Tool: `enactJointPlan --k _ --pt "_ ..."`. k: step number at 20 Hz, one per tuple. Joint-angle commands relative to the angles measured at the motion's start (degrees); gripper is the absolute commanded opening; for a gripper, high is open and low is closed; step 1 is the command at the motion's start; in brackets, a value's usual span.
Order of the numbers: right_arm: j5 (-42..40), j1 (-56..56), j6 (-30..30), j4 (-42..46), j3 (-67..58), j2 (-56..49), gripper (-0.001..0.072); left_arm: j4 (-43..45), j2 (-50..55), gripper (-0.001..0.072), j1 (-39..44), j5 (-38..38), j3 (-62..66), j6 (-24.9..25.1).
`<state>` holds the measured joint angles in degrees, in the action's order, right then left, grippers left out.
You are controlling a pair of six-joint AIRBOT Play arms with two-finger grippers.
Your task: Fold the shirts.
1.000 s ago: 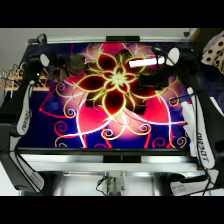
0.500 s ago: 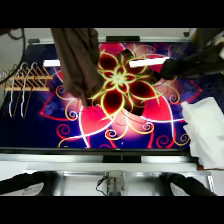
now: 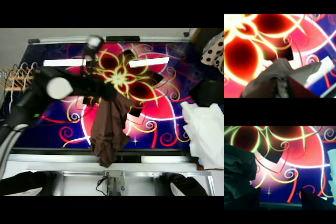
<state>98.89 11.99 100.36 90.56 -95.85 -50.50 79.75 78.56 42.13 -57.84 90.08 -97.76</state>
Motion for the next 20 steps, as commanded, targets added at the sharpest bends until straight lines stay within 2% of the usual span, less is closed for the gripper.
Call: enactJointPlan --k 1,3,6,7,9,12,15,18,20 --pt "-0.13 0.02 1.03 -0.04 7.32 0.94 0.06 -7.85 6.05 0.072 2.03 -1.53 -3.06 -2.58" --pt "-3.48 0.02 1.03 -0.31 14.25 0.7 0.0601 -7.15 5.84 0.072 -1.97 -10.58 0.52 -2.23" --pt "-6.71 0.02 -0.68 -1.9 24.44 -0.83 0.0601 -2.19 2.82 0.072 -11.78 -29.99 4.48 -0.26" --pt "-7.78 0.02 -1.77 -3.34 27.74 -1.6 0.0601 -0.52 0.92 0.072 -14.93 -33.79 3.39 -0.28" --pt "-10.82 0.02 -4.15 -9.25 33.55 -3.21 0.0601 -0.5 -4.33 0.072 -18.99 -34.38 -3.56 -0.28" --pt "-16.33 0.02 -6.64 -19.63 39.28 -6.95 0.0601 -2.82 -13.4 0.0719 -19.5 -26.82 -23.58 -1.25" --pt "-20.61 0.02 -8.09 -26.4 40.39 -12.63 0.0601 -13.66 -19.08 0.0719 -19.3 -12.61 -44.61 -2.6" --pt "-21.84 0.5 -9.18 -29.44 40.39 -18.21 0.0601 -26.4 -19.06 0.0712 -17.49 0.17 -56.0 0.22" --pt "-22.12 2.71 -10.23 -29.44 40.39 -21.18 0.0602 -29.2 -18.6 0.0709 -14.53 6.54 -59.3 0.61"
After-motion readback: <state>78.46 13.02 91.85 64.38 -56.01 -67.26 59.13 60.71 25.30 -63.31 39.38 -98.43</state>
